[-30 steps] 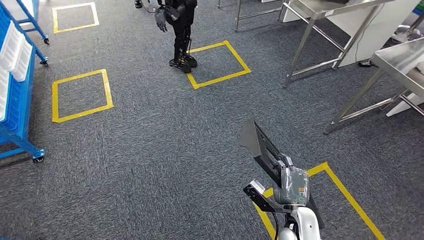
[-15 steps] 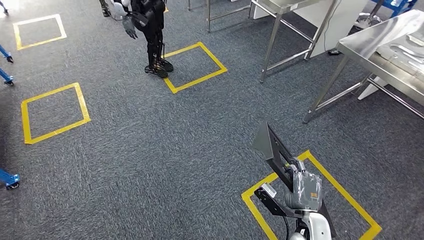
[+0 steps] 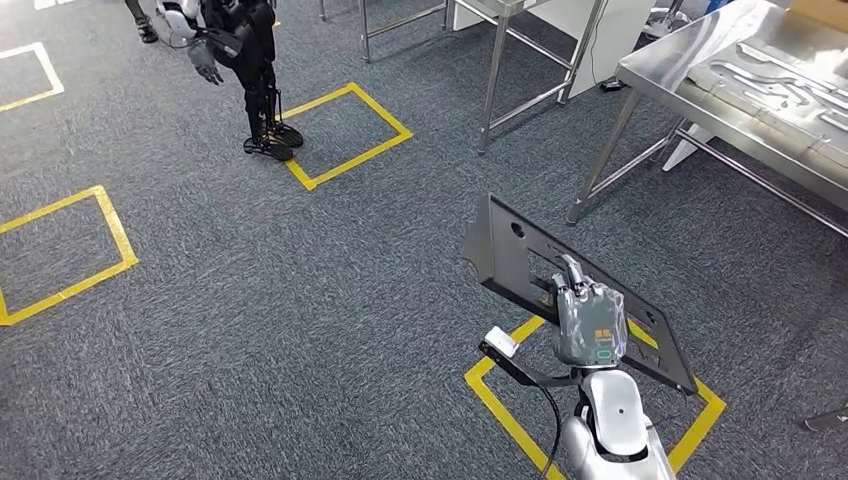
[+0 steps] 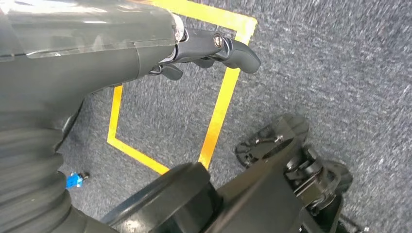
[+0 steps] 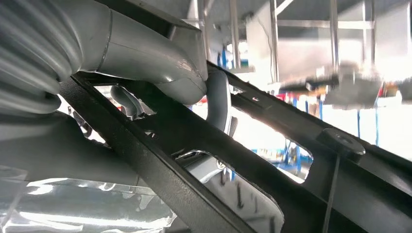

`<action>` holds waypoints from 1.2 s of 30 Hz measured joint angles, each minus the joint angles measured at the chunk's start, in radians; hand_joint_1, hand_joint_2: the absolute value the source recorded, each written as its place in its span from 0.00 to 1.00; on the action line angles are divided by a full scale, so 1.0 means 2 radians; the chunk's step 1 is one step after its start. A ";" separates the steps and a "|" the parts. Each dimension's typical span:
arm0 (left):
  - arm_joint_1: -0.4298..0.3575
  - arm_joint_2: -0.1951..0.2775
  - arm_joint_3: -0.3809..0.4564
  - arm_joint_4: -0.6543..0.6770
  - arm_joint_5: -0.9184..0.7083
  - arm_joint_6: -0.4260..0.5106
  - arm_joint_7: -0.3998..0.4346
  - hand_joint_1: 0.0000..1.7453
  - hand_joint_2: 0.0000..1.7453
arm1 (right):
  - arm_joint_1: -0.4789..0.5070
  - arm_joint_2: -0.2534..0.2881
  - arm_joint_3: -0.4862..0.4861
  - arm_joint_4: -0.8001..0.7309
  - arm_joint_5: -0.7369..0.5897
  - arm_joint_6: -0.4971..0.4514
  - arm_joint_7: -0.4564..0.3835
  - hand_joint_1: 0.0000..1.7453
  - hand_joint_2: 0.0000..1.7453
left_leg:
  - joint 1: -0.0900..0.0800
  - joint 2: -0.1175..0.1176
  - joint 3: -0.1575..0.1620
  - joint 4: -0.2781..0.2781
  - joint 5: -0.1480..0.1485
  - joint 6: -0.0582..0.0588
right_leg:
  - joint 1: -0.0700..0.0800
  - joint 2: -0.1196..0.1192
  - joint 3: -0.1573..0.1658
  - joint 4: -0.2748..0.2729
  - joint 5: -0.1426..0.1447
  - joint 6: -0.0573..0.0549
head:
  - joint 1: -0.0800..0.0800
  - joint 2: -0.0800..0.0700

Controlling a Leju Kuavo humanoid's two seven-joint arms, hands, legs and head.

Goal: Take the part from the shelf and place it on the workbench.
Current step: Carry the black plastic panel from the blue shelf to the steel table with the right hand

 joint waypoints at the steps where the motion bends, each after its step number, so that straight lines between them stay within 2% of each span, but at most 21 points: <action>1: 0.000 0.001 0.001 0.000 0.000 0.000 -0.001 0.00 1.00 | -0.012 -0.010 0.011 0.001 0.000 0.000 0.015 1.00 1.00 | -0.001 0.002 0.000 0.000 0.000 -0.002 | 0.002 -0.002 0.002 -0.007 -0.001 -0.003 | 0.000 0.000; 3: 0.001 0.003 0.002 0.000 -0.001 0.000 -0.003 0.00 1.00 | -0.033 -0.032 0.031 0.004 0.000 0.002 0.044 1.00 1.00 | -0.001 0.006 0.001 -0.001 0.000 -0.007 | 0.002 0.005 0.002 -0.010 0.001 -0.007 | 0.000 0.000; 5: 0.000 0.005 0.003 0.000 -0.002 0.001 -0.006 0.00 1.00 | -0.049 -0.051 0.050 0.006 0.000 0.005 0.070 1.00 1.00 | -0.001 -0.001 -0.003 0.010 -0.009 -0.013 | -0.001 0.012 0.005 -0.015 0.004 -0.011 | 0.000 0.000; 8: 0.000 0.008 0.004 0.000 -0.002 0.001 -0.009 0.00 1.00 | -0.069 -0.078 0.083 0.006 0.000 0.005 0.108 1.00 1.00 | 0.001 -0.022 -0.045 0.097 -0.053 -0.017 | -0.003 0.023 0.006 -0.018 0.006 -0.015 | 0.000 0.000; 10: 0.000 0.009 0.005 0.000 -0.002 0.001 -0.009 0.00 1.00 | -0.078 -0.095 0.103 0.006 0.000 0.005 0.125 1.00 1.00 | 0.002 -0.026 -0.071 0.146 -0.064 -0.018 | -0.003 0.032 0.006 -0.017 0.006 -0.016 | 0.000 0.000; 11: 0.000 0.010 0.005 0.000 -0.003 0.001 -0.009 0.00 1.00 | -0.080 -0.101 0.110 0.007 0.000 0.005 0.129 1.00 1.00 | 0.002 -0.027 -0.071 0.141 -0.054 -0.017 | -0.003 0.037 0.006 -0.017 0.006 -0.016 | 0.000 0.000; 12: 0.000 0.011 0.006 0.000 -0.004 0.000 -0.009 0.00 1.00 | -0.083 -0.108 0.116 0.007 0.000 0.004 0.133 1.00 1.00 | 0.002 -0.028 -0.062 0.117 -0.035 -0.016 | -0.003 0.042 0.007 -0.016 0.006 -0.015 | 0.000 0.000; 14: -0.001 0.012 0.006 0.000 -0.006 0.000 -0.009 0.00 1.00 | -0.090 -0.123 0.128 0.010 0.000 0.002 0.142 1.00 1.00 | 0.003 -0.041 -0.033 0.045 0.002 -0.012 | -0.002 0.052 0.006 -0.013 0.004 -0.012 | 0.000 0.000; 16: -0.001 0.014 0.007 0.000 -0.006 -0.001 -0.009 0.00 1.00 | -0.101 -0.137 0.139 0.013 0.000 0.000 0.150 1.00 1.00 | 0.003 -0.054 -0.017 0.007 0.012 -0.009 | -0.003 0.061 0.002 -0.010 0.004 -0.007 | 0.000 0.000; 18: 0.000 0.014 0.008 0.000 -0.006 -0.001 -0.009 0.00 1.00 | -0.109 -0.151 0.153 0.016 0.000 0.001 0.160 1.00 1.00 | 0.003 -0.052 -0.016 0.003 0.011 -0.004 | -0.005 0.069 -0.002 -0.010 0.005 0.000 | 0.000 0.000; 19: 0.000 0.014 0.009 0.000 -0.006 -0.001 -0.009 0.00 1.00 | -0.111 -0.158 0.161 0.016 0.000 0.002 0.166 1.00 1.00 | 0.003 -0.048 -0.015 0.000 0.012 -0.001 | -0.005 0.067 -0.002 -0.009 0.004 0.003 | 0.000 0.000; 21: 0.000 0.014 0.010 0.000 -0.006 0.000 -0.009 0.00 1.00 | -0.119 -0.172 0.175 0.016 0.000 0.007 0.177 1.00 1.00 | 0.005 -0.041 -0.013 -0.004 0.015 0.004 | -0.005 0.051 -0.012 0.012 -0.010 0.008 | 0.000 0.000; 23: 0.001 0.014 0.011 0.000 -0.006 0.001 -0.009 0.00 1.00 | -0.129 -0.180 0.187 0.018 0.000 0.012 0.186 1.00 1.00 | 0.004 -0.033 -0.012 -0.005 0.015 0.007 | -0.005 0.030 -0.042 0.072 -0.039 0.012 | 0.000 0.000; 24: 0.002 0.014 0.011 0.000 -0.006 0.001 -0.009 0.00 1.00 | -0.133 -0.184 0.195 0.019 0.000 0.014 0.190 1.00 1.00 | 0.003 -0.028 -0.012 -0.005 0.015 0.008 | -0.006 0.026 -0.059 0.104 -0.051 0.014 | 0.000 0.000; 25: 0.003 0.014 0.011 0.000 -0.006 0.001 -0.010 0.00 1.00 | -0.137 -0.188 0.203 0.020 0.000 0.017 0.196 1.00 1.00 | 0.002 -0.024 -0.012 -0.005 0.014 0.008 | -0.006 0.024 -0.069 0.125 -0.054 0.015 | 0.000 0.000; 26: 0.003 0.014 0.012 0.000 -0.006 0.001 -0.011 0.00 1.00 | -0.139 -0.192 0.212 0.021 0.000 0.019 0.201 1.00 1.00 | 0.002 -0.020 -0.012 -0.005 0.013 0.008 | -0.006 0.023 -0.072 0.128 -0.049 0.015 | 0.000 0.000; 27: 0.003 0.014 0.012 0.000 -0.006 0.001 -0.012 0.00 1.00 | -0.143 -0.196 0.220 0.022 0.000 0.021 0.205 1.00 1.00 | 0.002 -0.016 -0.011 -0.004 0.013 0.008 | -0.006 0.022 -0.063 0.109 -0.035 0.014 | 0.000 0.000; 29: 0.002 0.014 0.012 0.000 -0.006 0.001 -0.014 0.00 1.00 | -0.152 -0.203 0.232 0.023 0.000 0.023 0.211 1.00 1.00 | 0.001 -0.009 -0.008 -0.004 0.010 0.006 | -0.004 0.010 -0.027 0.039 -0.004 0.009 | 0.000 0.000; 31: 0.002 0.014 0.012 0.000 -0.006 0.001 -0.014 0.00 1.00 | -0.161 -0.207 0.241 0.023 0.000 0.024 0.214 1.00 1.00 | -0.002 -0.002 -0.006 -0.005 0.008 0.002 | 0.001 -0.001 -0.004 -0.008 0.009 0.002 | 0.000 0.000; 34: 0.000 0.014 0.013 0.000 -0.006 0.001 -0.014 0.00 1.00 | -0.168 -0.212 0.254 0.024 0.000 0.024 0.217 1.00 1.00 | -0.003 0.007 -0.004 -0.006 0.006 -0.005 | 0.003 0.008 -0.002 -0.015 0.009 -0.006 | 0.000 0.000; 36: -0.002 0.014 0.013 0.000 -0.006 0.001 -0.014 0.00 1.00 | -0.171 -0.215 0.260 0.024 0.000 0.025 0.218 1.00 1.00 | -0.003 0.001 -0.005 0.004 -0.003 -0.011 | -0.001 0.015 0.000 -0.018 0.011 -0.011 | 0.000 0.000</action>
